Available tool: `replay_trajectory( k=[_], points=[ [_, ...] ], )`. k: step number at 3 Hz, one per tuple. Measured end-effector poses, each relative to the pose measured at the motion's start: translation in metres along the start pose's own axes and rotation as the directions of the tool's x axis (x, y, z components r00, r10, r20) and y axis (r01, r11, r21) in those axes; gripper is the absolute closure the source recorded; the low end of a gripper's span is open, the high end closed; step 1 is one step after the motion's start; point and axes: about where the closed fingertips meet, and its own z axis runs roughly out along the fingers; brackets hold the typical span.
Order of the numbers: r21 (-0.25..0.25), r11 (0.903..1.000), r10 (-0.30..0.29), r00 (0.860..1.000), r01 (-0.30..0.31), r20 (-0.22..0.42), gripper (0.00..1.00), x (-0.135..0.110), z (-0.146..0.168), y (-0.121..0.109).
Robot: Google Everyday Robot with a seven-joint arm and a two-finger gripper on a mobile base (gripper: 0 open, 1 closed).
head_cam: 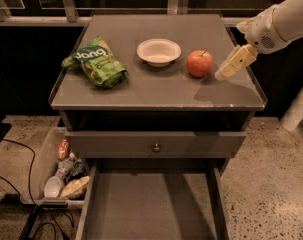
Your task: Place apple into middle drawer
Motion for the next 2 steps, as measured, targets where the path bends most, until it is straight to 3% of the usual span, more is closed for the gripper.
replay_trajectory(
  k=[1,2],
  points=[
    [-0.009,0.9981,0.062,0.997,-0.061,0.044,0.0,0.008,0.023,-0.015],
    [-0.079,0.9906,0.119,0.989,-0.111,0.091,0.0,0.007,0.05,-0.018]
  ],
)
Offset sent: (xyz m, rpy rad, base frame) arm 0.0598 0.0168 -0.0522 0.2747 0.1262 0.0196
